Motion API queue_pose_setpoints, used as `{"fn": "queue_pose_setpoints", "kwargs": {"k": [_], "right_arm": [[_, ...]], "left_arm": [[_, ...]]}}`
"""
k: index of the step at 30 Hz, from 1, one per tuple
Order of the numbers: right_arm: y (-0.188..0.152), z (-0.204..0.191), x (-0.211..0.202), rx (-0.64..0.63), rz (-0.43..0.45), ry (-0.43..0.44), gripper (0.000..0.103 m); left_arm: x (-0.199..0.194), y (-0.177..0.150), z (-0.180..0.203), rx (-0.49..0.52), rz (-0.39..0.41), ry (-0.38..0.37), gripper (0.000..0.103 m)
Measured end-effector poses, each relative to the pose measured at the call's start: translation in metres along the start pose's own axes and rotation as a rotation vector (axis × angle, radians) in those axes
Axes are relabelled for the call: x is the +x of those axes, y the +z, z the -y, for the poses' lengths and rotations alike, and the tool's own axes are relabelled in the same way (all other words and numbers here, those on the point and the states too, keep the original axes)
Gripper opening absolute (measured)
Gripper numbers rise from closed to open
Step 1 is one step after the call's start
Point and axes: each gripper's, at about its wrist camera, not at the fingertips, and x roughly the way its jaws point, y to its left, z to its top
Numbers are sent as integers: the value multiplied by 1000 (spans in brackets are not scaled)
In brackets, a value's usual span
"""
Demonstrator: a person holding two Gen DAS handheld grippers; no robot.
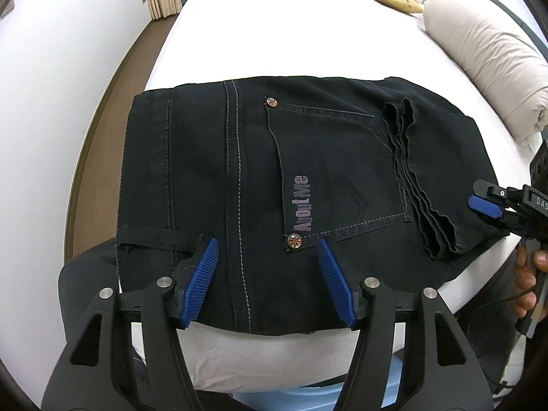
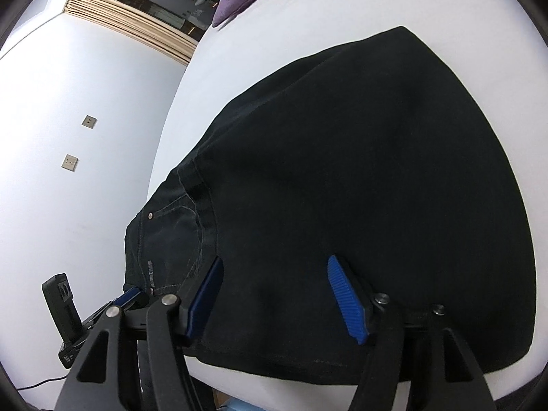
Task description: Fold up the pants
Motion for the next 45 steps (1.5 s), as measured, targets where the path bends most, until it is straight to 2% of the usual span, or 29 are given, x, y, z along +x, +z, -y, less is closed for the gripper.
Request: {"fn": "queue_pose_setpoints", "kwargs": {"k": [9, 14, 15, 17, 18, 20, 21, 23, 24, 27, 29, 32, 41, 42, 45], "right_arm": [[-22, -11, -12, -51, -60, -27, 67], [-11, -42, -23, -105, -12, 81, 67], [-7, -49, -22, -117, -7, 103, 67], [5, -62, -12, -135, -7, 137, 67], [9, -67, -5, -142, -10, 145, 67], [14, -74, 12, -151, -25, 148, 67], [14, -71, 19, -147, -35, 151, 67], [11, -67, 35, -119, -57, 166, 67], [8, -64, 44, -101, -69, 180, 67], [-3, -50, 59, -66, -97, 199, 66], [-5, -47, 61, -59, -91, 218, 64], [-3, -42, 57, -50, -83, 222, 63], [-8, -36, 55, -53, -78, 231, 61], [-8, -35, 55, -54, -79, 230, 61], [-7, -39, 56, -63, -83, 222, 60]], "left_arm": [[4, -2, 7, -13, 7, -4, 59], [-1, -6, 2, -38, 16, -15, 60], [-4, -8, -3, -57, 20, -33, 60], [-12, -15, -21, -170, 50, -145, 60], [-19, -21, -36, -259, 77, -222, 60], [-24, -32, -59, -393, 100, -328, 64], [-24, -38, -68, -447, 103, -374, 64], [-15, -60, -87, -621, 86, -515, 64], [-8, -71, -92, -684, 70, -552, 64], [11, -83, -97, -782, 24, -599, 64], [18, -84, -100, -834, 43, -630, 64], [25, -81, -100, -857, 76, -646, 64], [56, -82, -113, -1004, 94, -739, 61], [57, -82, -114, -1014, 96, -745, 60], [60, -81, -122, -1026, 88, -742, 34]]}}
